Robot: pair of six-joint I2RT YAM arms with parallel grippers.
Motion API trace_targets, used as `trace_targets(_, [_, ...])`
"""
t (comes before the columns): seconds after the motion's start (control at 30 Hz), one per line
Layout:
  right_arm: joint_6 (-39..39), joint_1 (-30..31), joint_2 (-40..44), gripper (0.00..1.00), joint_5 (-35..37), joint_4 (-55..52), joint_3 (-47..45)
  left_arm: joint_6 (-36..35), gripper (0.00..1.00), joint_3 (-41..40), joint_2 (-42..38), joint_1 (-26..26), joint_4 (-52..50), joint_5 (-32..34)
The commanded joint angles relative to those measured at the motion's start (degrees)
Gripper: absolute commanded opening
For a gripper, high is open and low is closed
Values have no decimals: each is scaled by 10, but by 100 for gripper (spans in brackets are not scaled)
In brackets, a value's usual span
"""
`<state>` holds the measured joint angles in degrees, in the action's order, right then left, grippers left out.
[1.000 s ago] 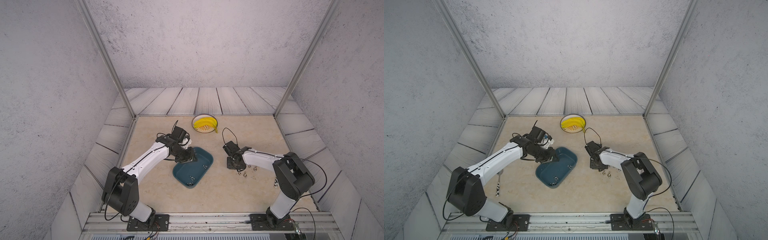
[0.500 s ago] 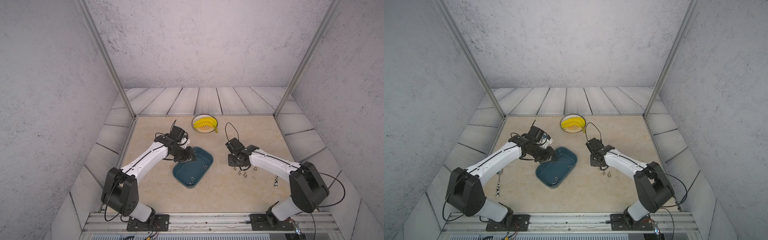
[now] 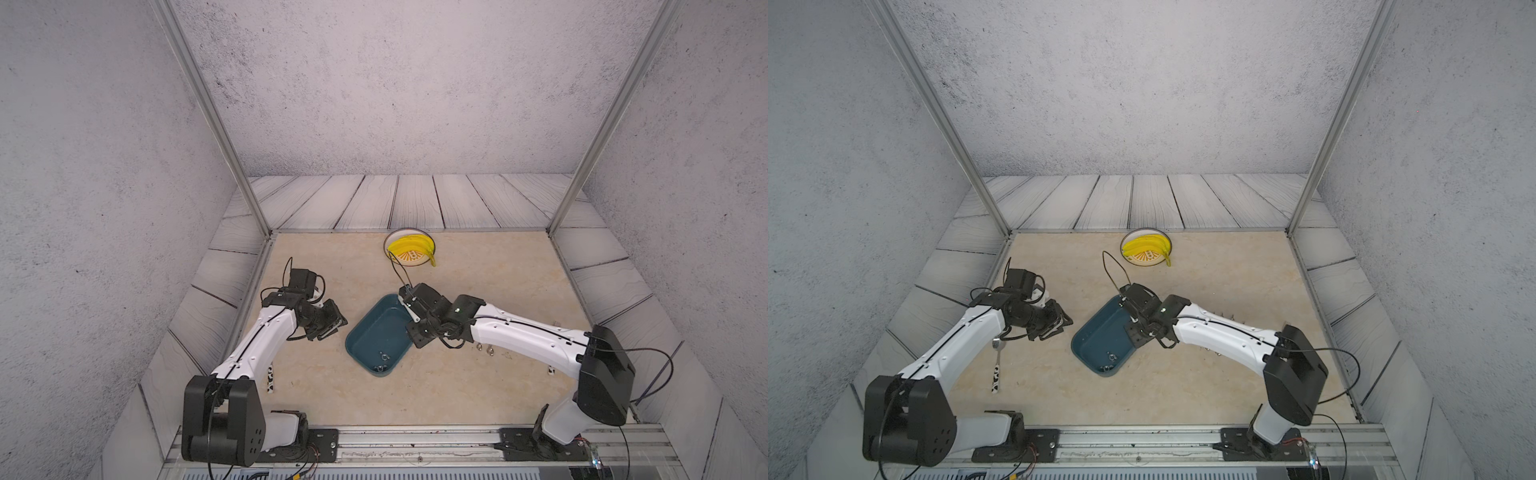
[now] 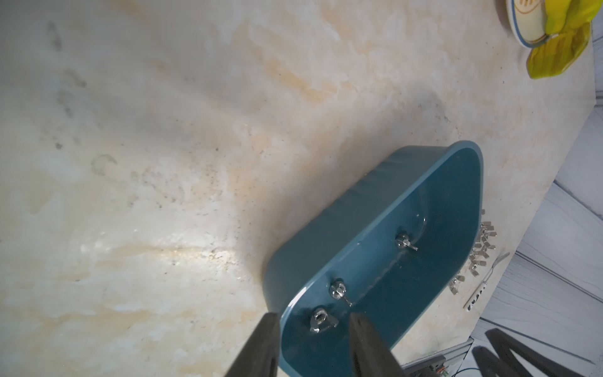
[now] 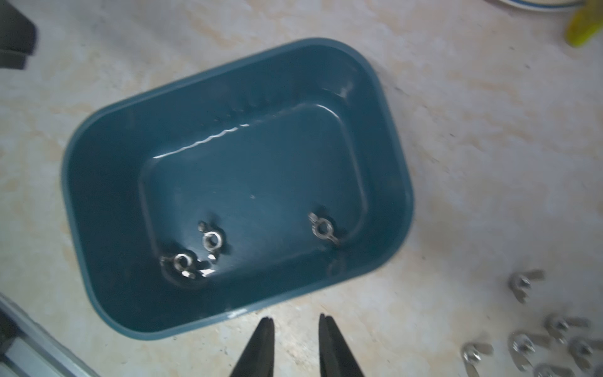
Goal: Take out the wing nut from the storage box
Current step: Pick up the wing nut from the storage box.
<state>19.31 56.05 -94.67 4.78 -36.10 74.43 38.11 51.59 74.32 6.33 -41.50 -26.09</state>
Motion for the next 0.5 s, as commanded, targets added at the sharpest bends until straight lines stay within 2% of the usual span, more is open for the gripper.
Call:
trace_targets(0.0, [-24, 13, -50, 32, -41, 1, 46, 28, 42, -14, -13, -8, 5, 7])
trace_targets(0.23, [-43, 32, -154, 35, -89, 1, 120, 31, 40, -25, -9, -11, 3, -7])
trace_targets(0.47, [-18, 36, -204, 36, -119, 14, 137, 9, 40, -14, -19, -23, -27, -9])
